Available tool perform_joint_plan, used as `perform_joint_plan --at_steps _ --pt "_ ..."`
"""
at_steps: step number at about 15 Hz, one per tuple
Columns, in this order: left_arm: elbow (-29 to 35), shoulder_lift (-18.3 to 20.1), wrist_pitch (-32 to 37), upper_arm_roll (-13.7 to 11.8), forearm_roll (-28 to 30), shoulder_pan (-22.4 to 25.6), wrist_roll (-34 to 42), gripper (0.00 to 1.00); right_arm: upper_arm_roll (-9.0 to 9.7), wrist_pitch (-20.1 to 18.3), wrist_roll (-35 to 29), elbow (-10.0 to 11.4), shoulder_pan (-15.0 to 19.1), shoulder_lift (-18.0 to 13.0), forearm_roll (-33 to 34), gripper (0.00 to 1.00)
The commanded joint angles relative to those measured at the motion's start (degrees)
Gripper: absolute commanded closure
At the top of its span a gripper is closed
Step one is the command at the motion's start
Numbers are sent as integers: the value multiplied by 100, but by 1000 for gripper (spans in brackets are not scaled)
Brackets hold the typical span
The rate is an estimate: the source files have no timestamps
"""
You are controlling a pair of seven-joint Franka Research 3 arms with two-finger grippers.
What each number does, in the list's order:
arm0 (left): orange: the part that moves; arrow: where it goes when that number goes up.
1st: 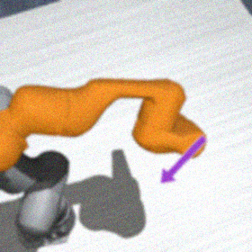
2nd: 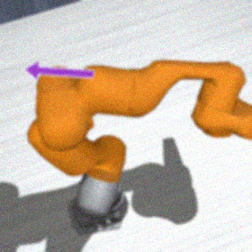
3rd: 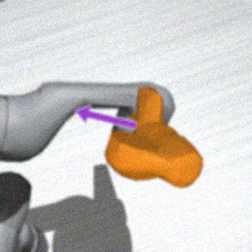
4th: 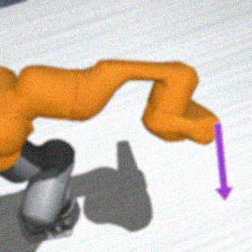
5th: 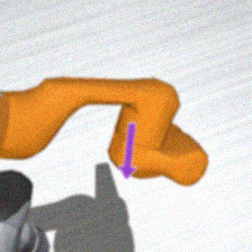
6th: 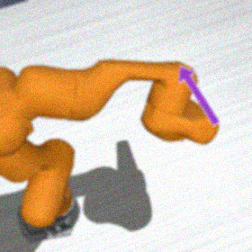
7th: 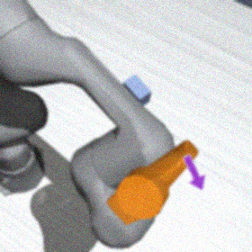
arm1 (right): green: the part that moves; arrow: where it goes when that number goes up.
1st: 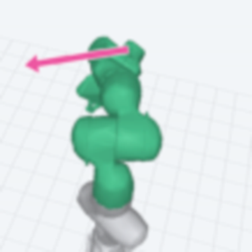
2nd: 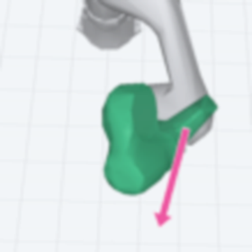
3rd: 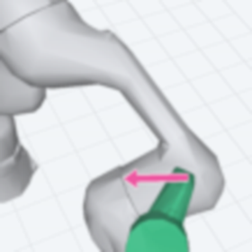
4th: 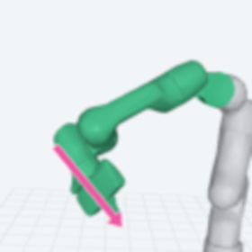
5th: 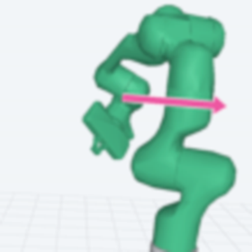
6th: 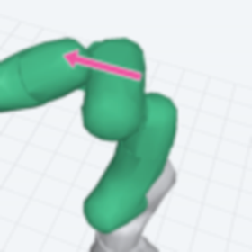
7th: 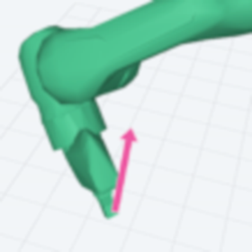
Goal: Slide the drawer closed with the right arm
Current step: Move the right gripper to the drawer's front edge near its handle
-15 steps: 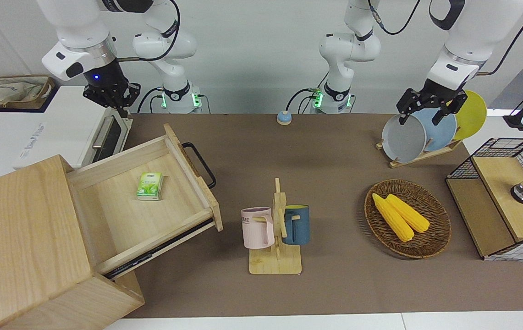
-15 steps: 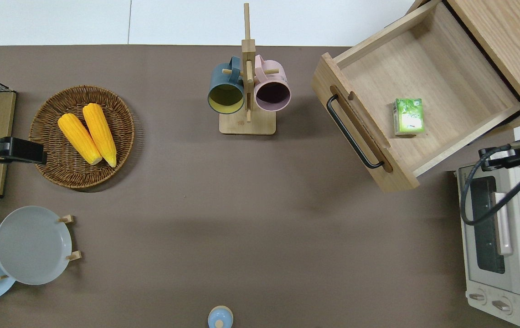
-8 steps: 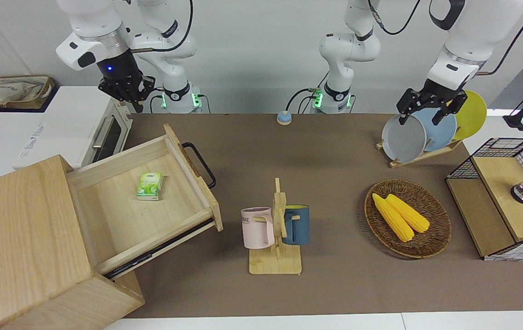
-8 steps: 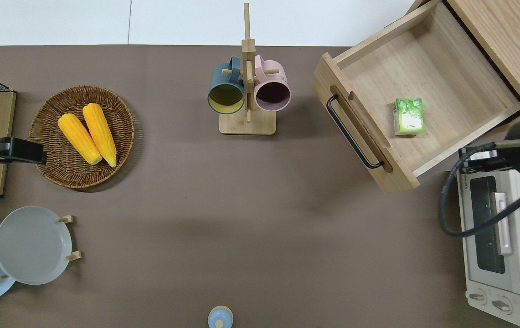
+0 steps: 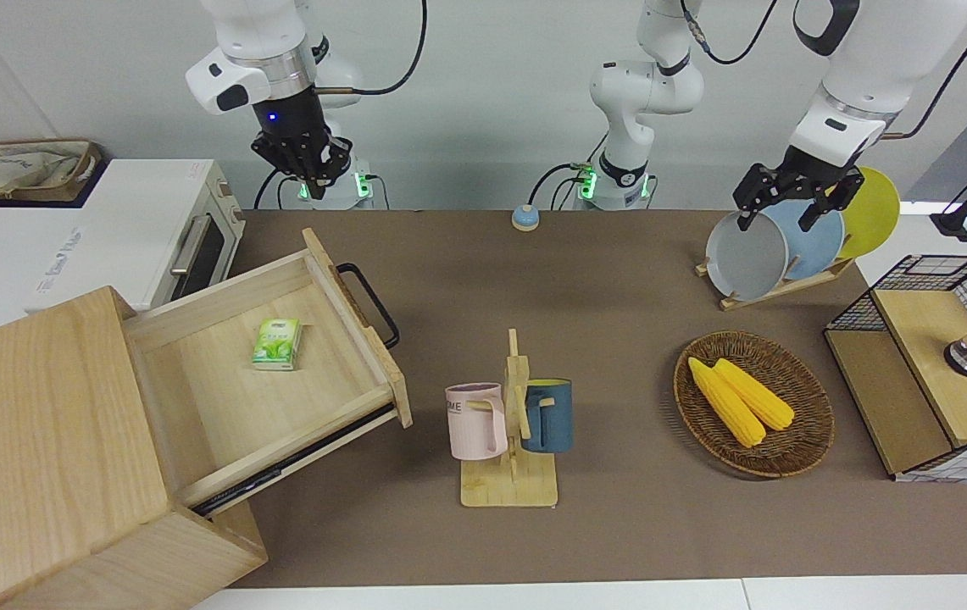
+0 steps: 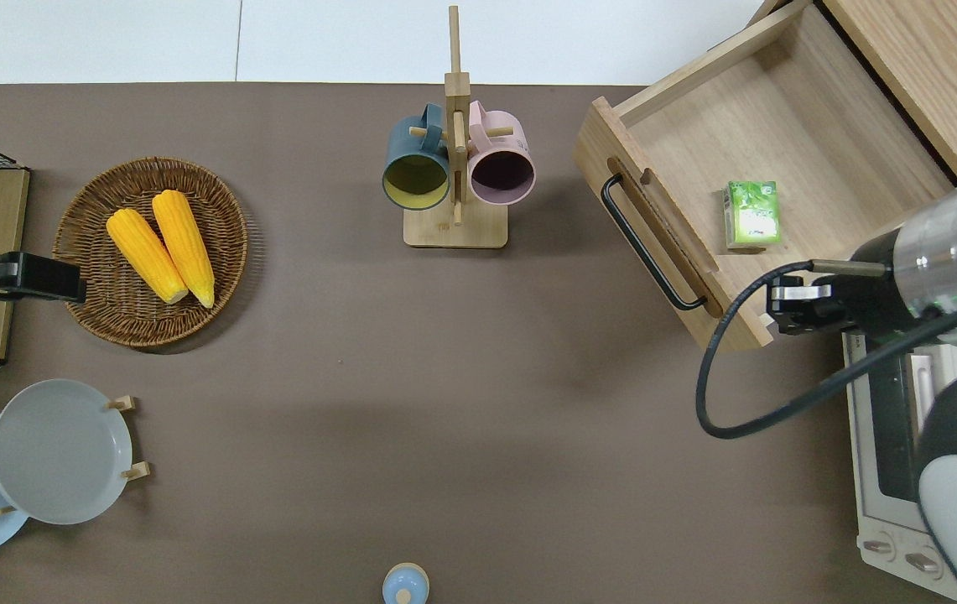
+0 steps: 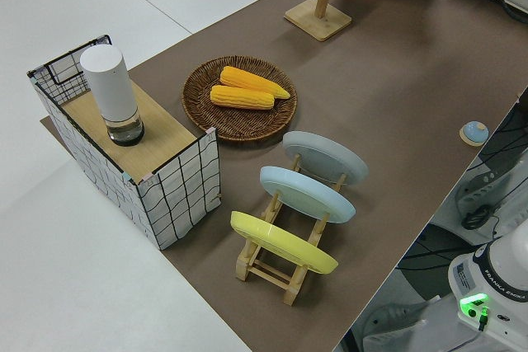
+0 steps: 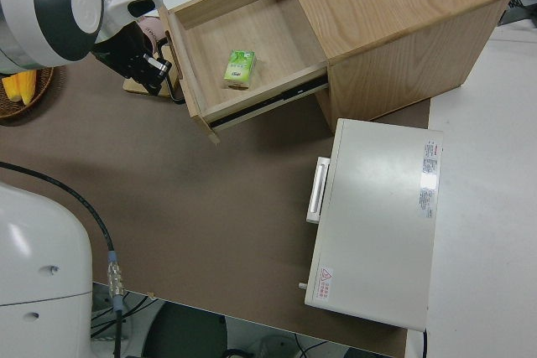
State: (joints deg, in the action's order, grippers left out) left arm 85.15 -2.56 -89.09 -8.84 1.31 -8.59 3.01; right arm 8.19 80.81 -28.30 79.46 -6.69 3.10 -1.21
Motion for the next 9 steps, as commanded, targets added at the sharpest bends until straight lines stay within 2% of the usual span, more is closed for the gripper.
perform_joint_plan --at_steps 1,2,6,9 --pt "-112 -69 -4 -92 -78 -99 33 5 16 198 -938 -88 -297 226 -125 1000" --pt "-112 -69 -4 -92 -78 -99 33 5 16 233 -1167 -88 -393 296 -117 1000" --pt "-112 -69 -4 -92 -78 -99 33 5 7 856 -2466 -44 -894 700 -82 1000" --pt "-112 -69 -4 -92 -78 -99 33 5 7 1251 -3293 34 -1079 999 -47 1000"
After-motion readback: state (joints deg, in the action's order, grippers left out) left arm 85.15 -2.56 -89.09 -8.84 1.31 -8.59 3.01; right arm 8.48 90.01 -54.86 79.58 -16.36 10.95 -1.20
